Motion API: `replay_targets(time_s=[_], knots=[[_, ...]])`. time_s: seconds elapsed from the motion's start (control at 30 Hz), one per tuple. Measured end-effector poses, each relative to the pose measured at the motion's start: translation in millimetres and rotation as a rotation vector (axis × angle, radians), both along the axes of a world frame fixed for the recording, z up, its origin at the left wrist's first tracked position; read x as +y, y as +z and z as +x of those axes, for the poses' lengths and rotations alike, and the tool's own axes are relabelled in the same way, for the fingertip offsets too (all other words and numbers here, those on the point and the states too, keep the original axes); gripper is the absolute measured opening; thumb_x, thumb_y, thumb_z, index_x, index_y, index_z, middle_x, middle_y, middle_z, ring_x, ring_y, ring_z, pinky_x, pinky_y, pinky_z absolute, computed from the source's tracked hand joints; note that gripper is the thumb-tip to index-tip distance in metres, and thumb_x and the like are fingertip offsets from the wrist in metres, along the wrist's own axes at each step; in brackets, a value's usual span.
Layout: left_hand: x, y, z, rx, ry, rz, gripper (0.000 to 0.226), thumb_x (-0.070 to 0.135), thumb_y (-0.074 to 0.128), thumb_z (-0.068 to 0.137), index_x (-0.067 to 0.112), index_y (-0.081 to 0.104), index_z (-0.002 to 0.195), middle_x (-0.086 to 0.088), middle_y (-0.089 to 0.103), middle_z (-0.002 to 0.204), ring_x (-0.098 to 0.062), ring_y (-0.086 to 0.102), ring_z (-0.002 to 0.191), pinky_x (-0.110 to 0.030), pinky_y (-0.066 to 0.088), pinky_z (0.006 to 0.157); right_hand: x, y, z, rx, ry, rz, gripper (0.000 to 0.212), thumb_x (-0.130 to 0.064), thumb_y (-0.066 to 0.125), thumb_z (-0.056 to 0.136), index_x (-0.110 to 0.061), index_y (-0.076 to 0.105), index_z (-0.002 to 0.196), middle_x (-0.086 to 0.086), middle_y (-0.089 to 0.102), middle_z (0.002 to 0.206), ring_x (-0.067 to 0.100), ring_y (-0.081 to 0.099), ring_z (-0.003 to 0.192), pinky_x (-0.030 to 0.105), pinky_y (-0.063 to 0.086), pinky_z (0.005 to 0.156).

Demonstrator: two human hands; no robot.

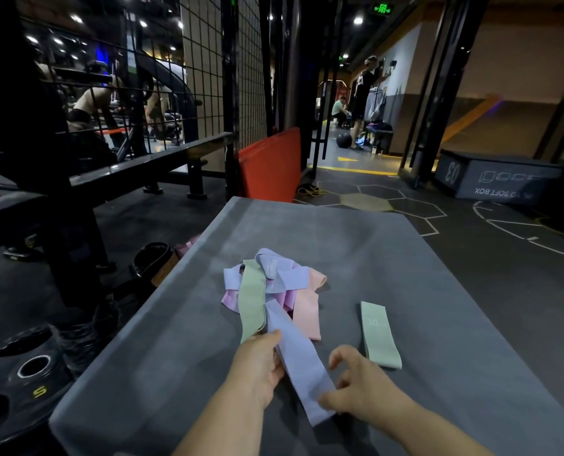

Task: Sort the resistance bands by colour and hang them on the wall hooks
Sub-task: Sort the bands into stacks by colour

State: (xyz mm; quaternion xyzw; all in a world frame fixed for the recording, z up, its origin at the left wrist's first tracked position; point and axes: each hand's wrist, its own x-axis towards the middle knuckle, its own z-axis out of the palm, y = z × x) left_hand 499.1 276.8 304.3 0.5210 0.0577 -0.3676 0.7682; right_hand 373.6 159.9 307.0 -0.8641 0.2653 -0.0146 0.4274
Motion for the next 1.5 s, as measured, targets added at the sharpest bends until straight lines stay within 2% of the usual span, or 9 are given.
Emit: replay_targets(time_s=[0.13, 0.47, 0.63, 0.83, 0.93, 1.07, 1.2, 1.37, 1.5], knots=[[-2.5, 0.1, -3.7, 0.005, -0.029, 0.007, 0.025, 0.012, 0.053, 0.097, 0.003, 0.056, 0.119, -0.017, 0.065, 0.11, -0.029, 0.063, 0.097, -0.036, 0.051, 0.075, -8.0, 5.7, -6.4, 0.094, 0.154, 0.003, 0.04, -0.02, 0.068, 0.066, -0.032, 0.054, 0.102, -0.01, 0.045, 0.052, 0.008, 0.039, 0.053, 0.02, 0.03, 0.05], [-7.8, -3.1, -3.6, 0.098, 0.024, -0.042, 0.025, 0.011, 0.052, 0.097, -0.002, 0.057, 0.117, -0.016, 0.067, 0.101, -0.025, 0.064, 0.088, -0.034, 0.05, 0.071, -26.1, 21.6, -27.0, 0.145, 0.241, -0.046, 0.039, -0.012, 0.06, 0.075, -0.042, 0.058, 0.1, -0.014, 0.047, 0.068, -0.001, 0.042, 0.056, 0.008, 0.037, 0.059], [-7.5, -1.4, -2.8, 0.147, 0.075, -0.072, 0.023, 0.011, 0.06, 0.092, 0.001, 0.062, 0.112, -0.016, 0.068, 0.107, -0.023, 0.065, 0.085, -0.031, 0.05, 0.065, -35.2, 31.9, -41.5, 0.215, 0.284, -0.081, 0.04, -0.008, 0.059, 0.073, -0.045, 0.065, 0.087, -0.028, 0.063, 0.077, -0.014, 0.054, 0.07, 0.003, 0.041, 0.071], [-2.5, 7.7, -9.5, 0.159, 0.089, -0.078, 0.006, 0.014, 0.061, 0.091, 0.009, 0.062, 0.095, -0.009, 0.068, 0.089, -0.02, 0.063, 0.076, -0.027, 0.047, 0.064, -56.7, 29.1, -64.6, 0.171, 0.207, -0.079, 0.022, -0.014, 0.059, 0.067, -0.036, 0.064, 0.066, -0.021, 0.055, 0.064, -0.005, 0.049, 0.063, 0.013, 0.041, 0.064], [-2.0, 8.8, -11.5, 0.134, 0.098, -0.052, 0.006, 0.011, 0.06, 0.091, 0.012, 0.06, 0.096, -0.008, 0.064, 0.086, -0.018, 0.059, 0.073, -0.025, 0.045, 0.061, -66.1, 24.9, -80.7, 0.083, 0.152, 0.038, 0.017, -0.02, 0.058, 0.062, -0.017, 0.067, 0.077, -0.009, 0.06, 0.071, 0.004, 0.054, 0.068, 0.024, 0.042, 0.067], [2.7, 7.9, -14.5, 0.064, 0.045, -0.006, 0.009, 0.004, 0.055, 0.091, 0.01, 0.062, 0.091, -0.008, 0.064, 0.08, -0.018, 0.06, 0.069, -0.019, 0.052, 0.045, -77.6, 22.9, -95.8, 0.103, 0.085, 0.173, 0.002, -0.014, 0.065, 0.082, -0.012, 0.066, 0.083, -0.005, 0.061, 0.07, 0.004, 0.053, 0.06, 0.016, 0.04, 0.057], [10.3, 6.2, -15.8, 0.011, 0.037, 0.031, 0.01, 0.0, 0.053, 0.092, 0.005, 0.061, 0.096, -0.011, 0.066, 0.083, -0.021, 0.062, 0.072, -0.022, 0.053, 0.043, -88.3, 21.1, -105.9, 0.157, 0.032, 0.194, 0.022, -0.014, 0.065, 0.078, -0.018, 0.066, 0.1, 0.001, 0.069, 0.089, 0.007, 0.057, 0.066, 0.019, 0.043, 0.057], [19.5, 5.2, -22.2, -0.013, -0.015, 0.09, 0.007, -0.001, 0.057, 0.091, 0.003, 0.062, 0.092, -0.01, 0.068, 0.082, -0.019, 0.063, 0.073, -0.02, 0.052, 0.043, -98.5, 25.5, -118.5, 0.184, 0.016, 0.201, 0.049, -0.004, 0.06, 0.077, -0.034, 0.056, 0.115, 0.017, 0.059, 0.109, 0.02, 0.056, 0.079, 0.025, 0.046, 0.061], [25.0, 3.7, -29.4, -0.05, -0.124, 0.178, 0.006, 0.0, 0.058, 0.091, 0.003, 0.062, 0.089, -0.005, 0.071, 0.066, -0.017, 0.063, 0.071, -0.019, 0.053, 0.046, -103.0, 30.2, -127.0, 0.254, 0.024, 0.046, 0.048, -0.001, 0.053, 0.08, -0.039, 0.059, 0.108, -0.005, 0.059, 0.103, 0.017, 0.055, 0.073, 0.022, 0.049, 0.066]])
